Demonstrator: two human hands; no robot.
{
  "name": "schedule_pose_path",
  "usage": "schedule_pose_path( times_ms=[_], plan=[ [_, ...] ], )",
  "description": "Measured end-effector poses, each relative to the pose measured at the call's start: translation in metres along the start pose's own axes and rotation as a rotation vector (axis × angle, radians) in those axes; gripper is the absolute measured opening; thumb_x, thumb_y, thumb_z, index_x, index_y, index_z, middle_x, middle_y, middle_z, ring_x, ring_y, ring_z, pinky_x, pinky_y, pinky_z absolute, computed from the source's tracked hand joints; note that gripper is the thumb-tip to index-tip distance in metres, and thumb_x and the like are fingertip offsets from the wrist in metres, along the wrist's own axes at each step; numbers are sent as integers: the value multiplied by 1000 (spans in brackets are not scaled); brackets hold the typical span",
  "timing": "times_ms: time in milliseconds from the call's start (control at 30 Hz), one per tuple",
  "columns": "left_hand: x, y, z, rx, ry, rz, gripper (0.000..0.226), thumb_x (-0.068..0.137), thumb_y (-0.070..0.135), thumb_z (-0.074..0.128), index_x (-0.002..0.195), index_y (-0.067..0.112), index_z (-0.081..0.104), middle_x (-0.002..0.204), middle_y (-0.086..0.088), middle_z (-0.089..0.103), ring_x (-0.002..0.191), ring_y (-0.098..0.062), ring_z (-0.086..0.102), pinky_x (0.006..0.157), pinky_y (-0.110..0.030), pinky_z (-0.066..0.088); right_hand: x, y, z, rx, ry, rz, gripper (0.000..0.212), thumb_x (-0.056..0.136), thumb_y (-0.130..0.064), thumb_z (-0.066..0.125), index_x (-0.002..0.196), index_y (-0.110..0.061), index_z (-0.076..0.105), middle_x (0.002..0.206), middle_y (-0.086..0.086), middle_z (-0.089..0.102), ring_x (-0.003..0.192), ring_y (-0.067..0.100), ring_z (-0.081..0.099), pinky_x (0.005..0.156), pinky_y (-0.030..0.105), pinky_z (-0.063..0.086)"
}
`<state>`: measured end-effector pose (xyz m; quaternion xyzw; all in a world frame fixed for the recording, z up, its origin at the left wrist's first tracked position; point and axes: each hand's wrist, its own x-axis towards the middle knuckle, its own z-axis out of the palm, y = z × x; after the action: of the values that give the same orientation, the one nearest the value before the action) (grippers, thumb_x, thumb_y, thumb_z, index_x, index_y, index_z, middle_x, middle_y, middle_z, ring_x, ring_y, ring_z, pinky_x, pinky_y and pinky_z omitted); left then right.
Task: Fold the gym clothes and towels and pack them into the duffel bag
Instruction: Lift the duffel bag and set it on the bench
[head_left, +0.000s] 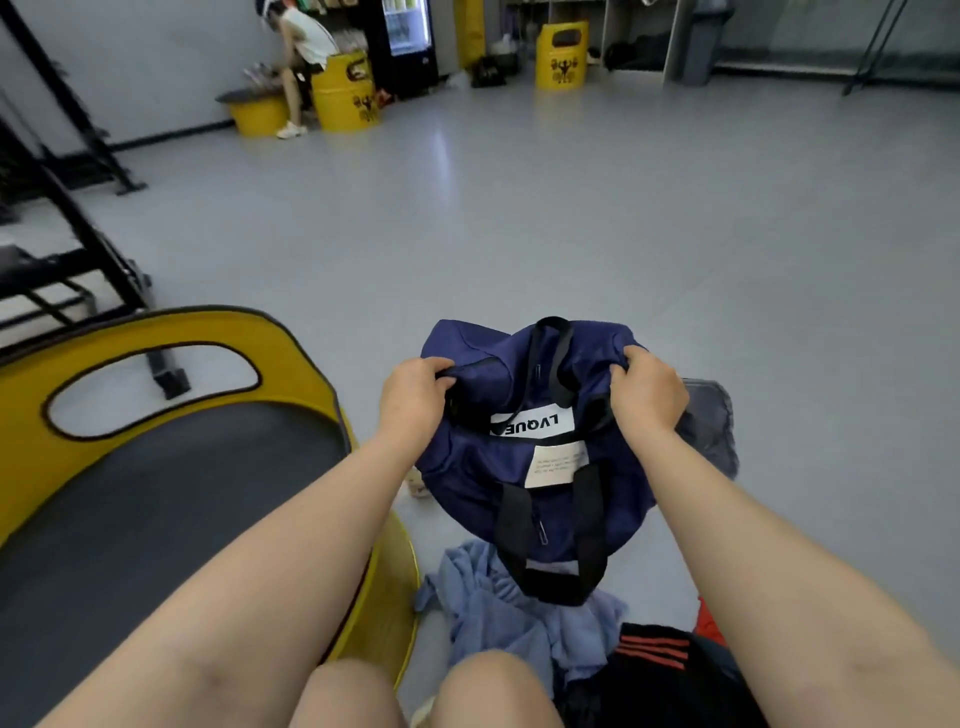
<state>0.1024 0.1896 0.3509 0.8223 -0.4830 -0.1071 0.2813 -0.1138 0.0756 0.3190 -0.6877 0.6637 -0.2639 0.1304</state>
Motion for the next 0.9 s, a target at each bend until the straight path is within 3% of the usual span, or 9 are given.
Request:
schedule_pose_path(
  times_ms=[367,733,900],
  plan=[
    [-97,-57,-132,29,283,-107,29,94,17,55,121,14,64,121,-7,64,114,-26,56,94,-33,44,-74,-131,-22,68,-43,-297,17,96,-21,48,103,-15,62,105,15,66,100,38,58,71,33,35],
    [-200,-161,-250,23,506,-373,26,93,18,57,117,17,68,121,-3,66,113,-21,58,94,-30,45,-191,-281,-6,143,-185,-572,21,94,-16,45,104,-15,64,104,15,66,96,37,59,71,34,38],
    [-250,-214,-294,3,593,-486,26,93,18,57,117,17,68,121,-2,65,114,-22,58,93,-29,42,-255,-350,7,179,-236,-693,27,96,-19,46,116,-17,63,115,15,64,106,37,57,79,36,43]
  ],
)
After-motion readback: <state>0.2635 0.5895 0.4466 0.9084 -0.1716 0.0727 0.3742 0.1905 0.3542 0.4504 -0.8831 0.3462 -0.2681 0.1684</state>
